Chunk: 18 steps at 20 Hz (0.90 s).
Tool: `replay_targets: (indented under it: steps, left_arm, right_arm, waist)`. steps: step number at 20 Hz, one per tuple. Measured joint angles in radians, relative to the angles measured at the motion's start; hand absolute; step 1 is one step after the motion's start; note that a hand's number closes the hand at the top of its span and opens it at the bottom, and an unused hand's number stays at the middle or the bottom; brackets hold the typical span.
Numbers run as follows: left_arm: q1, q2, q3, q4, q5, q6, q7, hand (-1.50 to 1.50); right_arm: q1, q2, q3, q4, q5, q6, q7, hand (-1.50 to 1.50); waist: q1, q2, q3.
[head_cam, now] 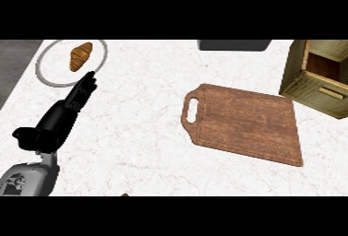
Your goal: Pick the bell pepper from the cutting board and place it in the basket
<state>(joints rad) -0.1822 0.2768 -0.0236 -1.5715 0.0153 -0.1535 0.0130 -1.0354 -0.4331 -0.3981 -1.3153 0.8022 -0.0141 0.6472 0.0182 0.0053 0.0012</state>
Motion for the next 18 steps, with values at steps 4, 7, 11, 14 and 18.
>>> replay_targets:
  steps: [4,7,11,14,18]
  left_arm:
    - [0.007,-0.001,-0.003,-0.006,-0.005,0.002,-0.003,0.0]
    - [0.008,-0.005,-0.014,-0.041,-0.008,0.013,0.027,0.0]
    - [-0.006,-0.002,-0.002,-0.028,0.002,0.005,0.033,0.0]
    - [-0.016,-0.002,0.0,-0.036,0.005,0.006,0.047,0.0]
    - [-0.01,-0.003,0.003,0.004,-0.005,0.0,0.005,0.0]
  right_arm:
    - [-0.017,-0.058,-0.037,0.152,-0.013,-0.063,-0.086,1.5]
    - [-0.036,-0.114,-0.064,0.265,-0.032,-0.077,-0.143,1.5]
    - [-0.04,-0.168,-0.096,0.419,-0.063,-0.106,-0.254,1.5]
    - [-0.03,-0.196,-0.114,0.521,-0.076,-0.147,-0.343,1.5]
    - [-0.014,-0.216,-0.131,0.615,-0.088,-0.227,-0.45,1.5]
  waist:
    - [-0.001,-0.001,0.0]
    - [0.0,-0.001,0.001]
    - [0.0,0.0,0.0]
    - [0.003,0.002,0.001]
    - [0.003,0.003,0.0]
